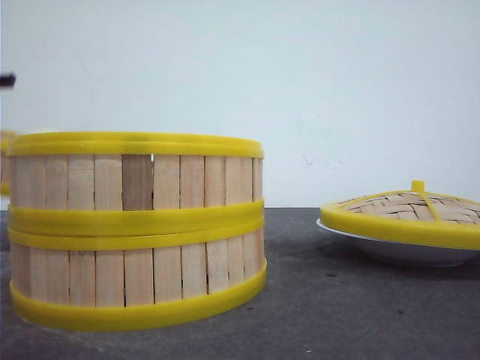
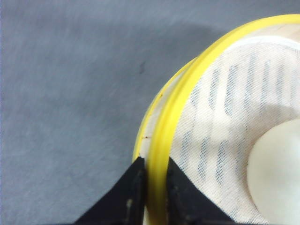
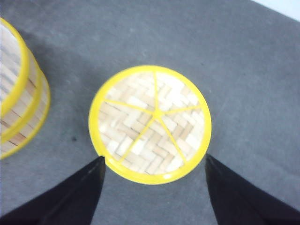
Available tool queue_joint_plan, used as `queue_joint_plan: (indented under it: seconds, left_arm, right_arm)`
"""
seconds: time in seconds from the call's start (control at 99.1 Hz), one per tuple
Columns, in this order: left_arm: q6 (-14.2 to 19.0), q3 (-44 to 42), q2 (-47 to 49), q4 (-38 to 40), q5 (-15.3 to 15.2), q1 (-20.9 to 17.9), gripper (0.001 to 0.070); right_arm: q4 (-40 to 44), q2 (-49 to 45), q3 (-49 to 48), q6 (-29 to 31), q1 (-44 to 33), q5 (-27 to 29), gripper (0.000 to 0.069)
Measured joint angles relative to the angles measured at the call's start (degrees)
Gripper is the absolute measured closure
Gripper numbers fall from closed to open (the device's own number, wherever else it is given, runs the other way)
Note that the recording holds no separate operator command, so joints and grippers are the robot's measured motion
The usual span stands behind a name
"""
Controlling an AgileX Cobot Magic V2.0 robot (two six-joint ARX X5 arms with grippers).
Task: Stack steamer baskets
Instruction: 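Grasp the rim of the one-bun basket with left gripper, then lift the one-bun basket with left gripper and set it atop the stack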
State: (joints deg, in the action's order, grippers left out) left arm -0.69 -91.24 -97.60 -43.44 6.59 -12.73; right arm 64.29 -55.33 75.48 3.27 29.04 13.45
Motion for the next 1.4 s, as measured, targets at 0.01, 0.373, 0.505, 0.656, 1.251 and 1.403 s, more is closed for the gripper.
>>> queue_joint_plan:
  seconds: [0.01,0.373,0.505,0.656,1.251,1.403]
  left_arm:
    - [0.0,-0.3,0.3,-0.3,0.3,0.1,0.0681]
    - [-2.0,-3.3,13.8,-12.0,12.8,5.5,0.0681]
    - [-4.3,-3.3,16.2,-17.6,13.3,9.0,0.0681]
    - [-6.2,-3.3,16.7,-22.0,13.3,13.8,0.0681]
    - [-5.6,11.8,17.8,-11.5,9.0,26.3,0.0681]
    - [-4.4,15.1,17.8,-9.2,8.8,26.0,0.0681]
  right_arm:
    - [-0.3,0.3,-0.6,0.0,-0.2,0.0,0.0276]
    - [-5.5,8.7,-18.2,0.1,-10.1,-8.7,0.0276]
    - [-7.9,10.1,-21.9,-0.1,-12.2,-10.8,0.0276]
    - [-8.9,10.1,-23.2,-0.3,-12.9,-11.0,0.0276]
    - [-11.1,10.1,-23.2,-0.5,-12.9,-11.1,0.0276]
    - [-11.1,10.1,-23.2,-0.5,-12.9,-11.1,0.0276]
